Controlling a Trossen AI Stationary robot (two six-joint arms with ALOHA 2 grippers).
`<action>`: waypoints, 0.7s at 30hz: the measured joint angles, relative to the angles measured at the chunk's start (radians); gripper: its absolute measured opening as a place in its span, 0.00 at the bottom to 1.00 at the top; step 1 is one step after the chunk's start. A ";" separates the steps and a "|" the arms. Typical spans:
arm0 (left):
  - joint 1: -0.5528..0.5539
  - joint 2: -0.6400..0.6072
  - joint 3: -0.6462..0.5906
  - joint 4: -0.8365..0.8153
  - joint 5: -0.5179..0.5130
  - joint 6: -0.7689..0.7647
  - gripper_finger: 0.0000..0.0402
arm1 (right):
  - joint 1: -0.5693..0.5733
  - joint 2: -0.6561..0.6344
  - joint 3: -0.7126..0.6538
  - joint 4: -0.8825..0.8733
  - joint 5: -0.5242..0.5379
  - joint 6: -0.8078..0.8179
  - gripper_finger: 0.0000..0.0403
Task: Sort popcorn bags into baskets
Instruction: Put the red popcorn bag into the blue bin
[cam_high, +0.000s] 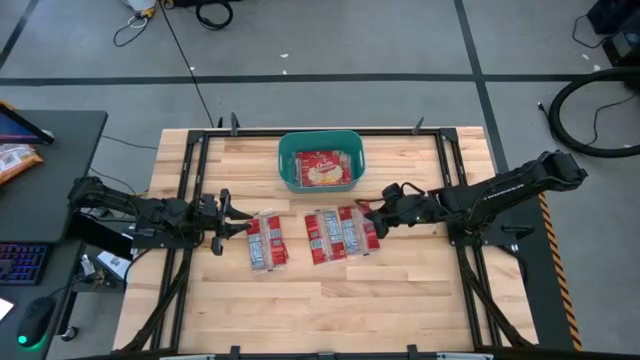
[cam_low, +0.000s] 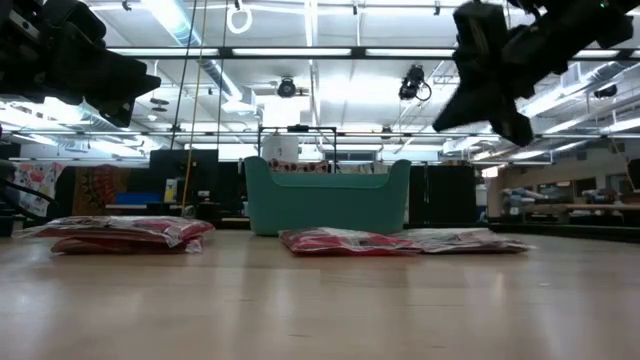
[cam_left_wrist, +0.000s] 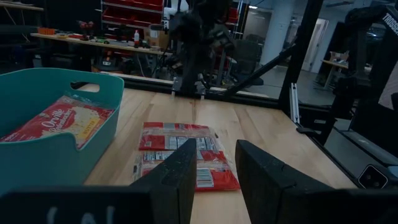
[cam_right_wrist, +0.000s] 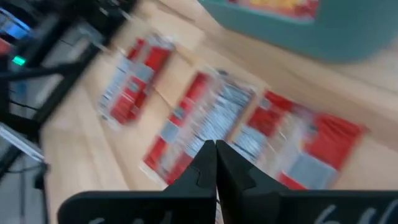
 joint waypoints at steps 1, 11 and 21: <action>0.000 0.000 0.000 0.000 0.000 0.000 0.29 | 0.000 0.002 0.001 0.025 0.001 -0.005 0.00; 0.000 0.000 0.000 0.000 0.000 0.000 0.29 | 0.013 0.102 0.007 -0.014 -0.007 -0.010 0.07; 0.000 0.000 0.000 -0.001 0.000 0.000 0.29 | 0.129 0.445 0.378 -0.419 -0.008 -0.248 0.08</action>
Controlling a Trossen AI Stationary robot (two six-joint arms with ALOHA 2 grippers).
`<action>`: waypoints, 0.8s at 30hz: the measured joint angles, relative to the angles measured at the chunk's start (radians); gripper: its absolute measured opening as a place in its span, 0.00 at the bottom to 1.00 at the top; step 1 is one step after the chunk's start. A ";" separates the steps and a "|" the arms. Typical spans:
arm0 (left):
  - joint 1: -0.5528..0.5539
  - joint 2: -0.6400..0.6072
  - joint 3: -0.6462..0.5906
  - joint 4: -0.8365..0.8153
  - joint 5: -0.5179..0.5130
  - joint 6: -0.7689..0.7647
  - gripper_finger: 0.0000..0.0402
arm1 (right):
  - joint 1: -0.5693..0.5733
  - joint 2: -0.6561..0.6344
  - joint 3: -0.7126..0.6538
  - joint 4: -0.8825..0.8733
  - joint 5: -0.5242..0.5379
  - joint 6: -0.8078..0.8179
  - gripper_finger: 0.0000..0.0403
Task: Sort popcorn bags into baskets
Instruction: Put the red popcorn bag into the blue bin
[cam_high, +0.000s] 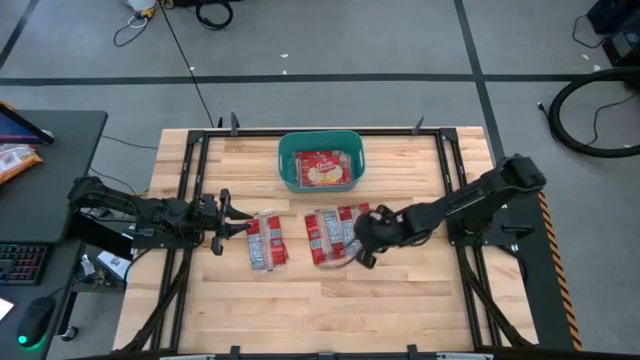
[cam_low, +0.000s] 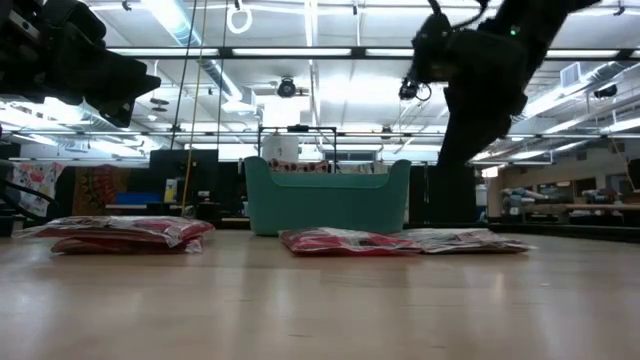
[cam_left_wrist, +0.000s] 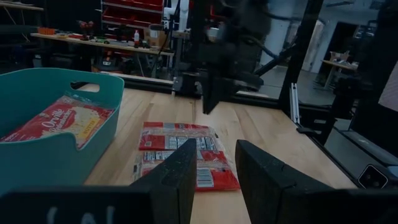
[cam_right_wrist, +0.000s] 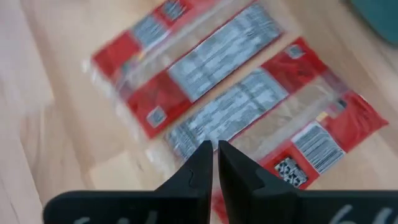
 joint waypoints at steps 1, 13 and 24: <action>0.000 0.000 0.000 0.000 0.000 0.000 0.29 | 0.013 0.030 0.038 -0.047 0.003 -0.028 0.08; 0.000 0.000 0.000 0.000 0.000 0.000 0.29 | 0.104 0.340 0.347 -0.369 -0.029 -0.169 0.32; 0.000 0.000 0.000 0.000 0.000 0.000 0.29 | 0.152 0.483 0.406 -0.490 0.098 -0.199 0.56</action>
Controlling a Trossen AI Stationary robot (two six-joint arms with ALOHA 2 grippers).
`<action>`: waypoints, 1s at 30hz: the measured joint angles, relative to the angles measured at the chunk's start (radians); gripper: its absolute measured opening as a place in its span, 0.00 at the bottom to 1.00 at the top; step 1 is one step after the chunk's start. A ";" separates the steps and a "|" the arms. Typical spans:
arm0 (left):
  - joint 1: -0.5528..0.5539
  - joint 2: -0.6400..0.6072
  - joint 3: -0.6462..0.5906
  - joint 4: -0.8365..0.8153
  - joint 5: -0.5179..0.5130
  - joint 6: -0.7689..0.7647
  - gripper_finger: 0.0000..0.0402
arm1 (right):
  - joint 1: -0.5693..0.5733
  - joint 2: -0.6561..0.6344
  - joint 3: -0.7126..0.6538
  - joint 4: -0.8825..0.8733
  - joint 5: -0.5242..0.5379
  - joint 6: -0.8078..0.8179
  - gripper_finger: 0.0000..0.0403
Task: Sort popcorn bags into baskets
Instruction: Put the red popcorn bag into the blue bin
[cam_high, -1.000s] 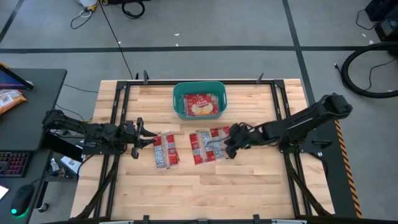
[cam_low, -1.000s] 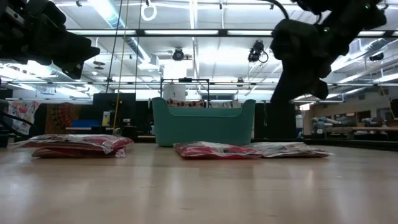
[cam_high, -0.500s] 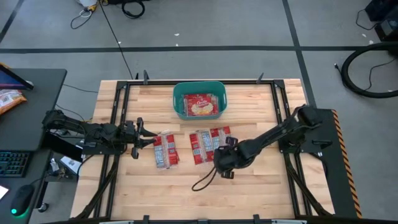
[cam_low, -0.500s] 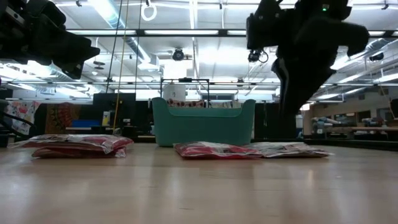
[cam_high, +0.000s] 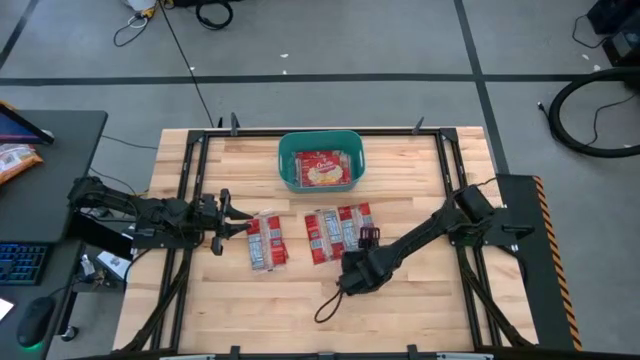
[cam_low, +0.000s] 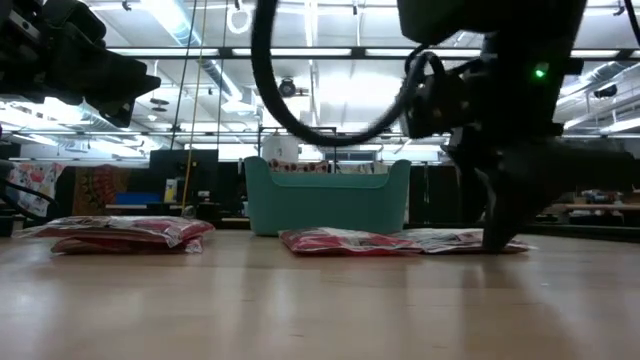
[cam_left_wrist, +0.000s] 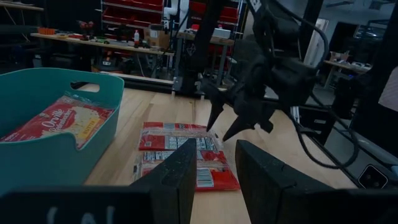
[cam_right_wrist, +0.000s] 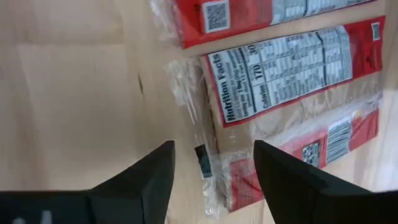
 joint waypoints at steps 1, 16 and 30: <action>0.000 0.000 0.000 0.000 0.000 0.000 0.29 | 0.004 0.009 0.000 -0.005 0.013 -0.002 0.56; 0.000 0.000 0.000 0.000 0.000 0.000 0.29 | 0.023 0.043 -0.014 -0.049 0.167 -0.021 0.35; 0.000 0.000 0.000 0.000 0.000 0.000 0.29 | -0.015 0.042 -0.014 -0.032 0.126 -0.024 0.03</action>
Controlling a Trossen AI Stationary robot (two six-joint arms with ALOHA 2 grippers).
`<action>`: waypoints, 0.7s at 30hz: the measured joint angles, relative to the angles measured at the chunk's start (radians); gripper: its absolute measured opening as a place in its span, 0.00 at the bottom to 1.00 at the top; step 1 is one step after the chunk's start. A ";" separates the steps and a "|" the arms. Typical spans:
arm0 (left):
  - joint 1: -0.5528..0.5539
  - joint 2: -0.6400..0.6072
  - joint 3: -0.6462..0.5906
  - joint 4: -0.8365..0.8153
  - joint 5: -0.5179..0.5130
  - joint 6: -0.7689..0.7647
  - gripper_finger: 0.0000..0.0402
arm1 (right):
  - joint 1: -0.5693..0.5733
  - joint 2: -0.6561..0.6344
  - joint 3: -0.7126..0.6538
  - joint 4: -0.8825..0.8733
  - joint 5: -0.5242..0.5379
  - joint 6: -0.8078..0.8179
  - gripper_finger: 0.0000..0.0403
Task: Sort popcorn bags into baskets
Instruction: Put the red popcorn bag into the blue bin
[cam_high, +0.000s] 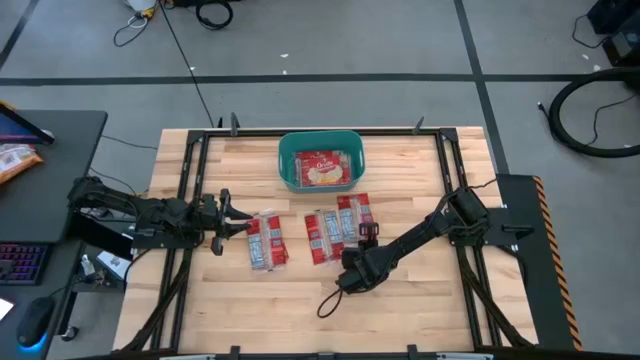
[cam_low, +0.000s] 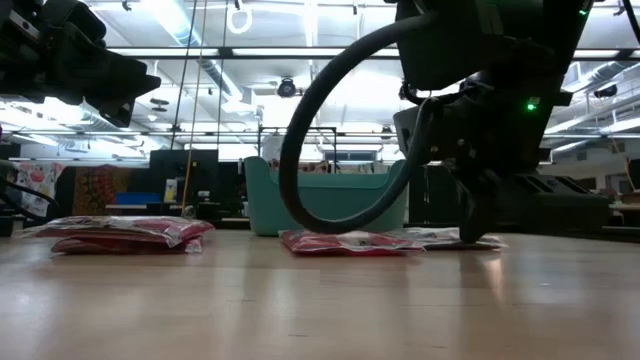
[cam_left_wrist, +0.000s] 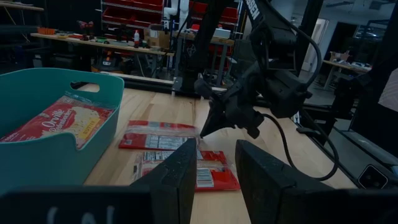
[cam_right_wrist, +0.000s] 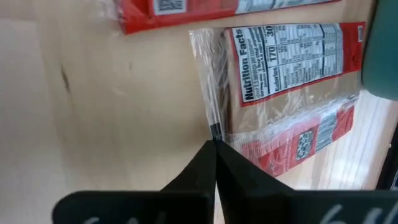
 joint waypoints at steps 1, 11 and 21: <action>0.000 0.000 0.000 0.000 0.000 0.000 0.29 | 0.000 0.000 0.000 -0.006 0.000 0.004 0.03; 0.000 0.000 0.000 0.000 0.000 0.000 0.29 | 0.008 -0.001 0.010 -0.018 -0.060 0.043 0.13; 0.000 0.000 0.000 0.000 0.000 0.000 0.29 | 0.010 -0.002 0.006 -0.004 0.039 0.060 0.39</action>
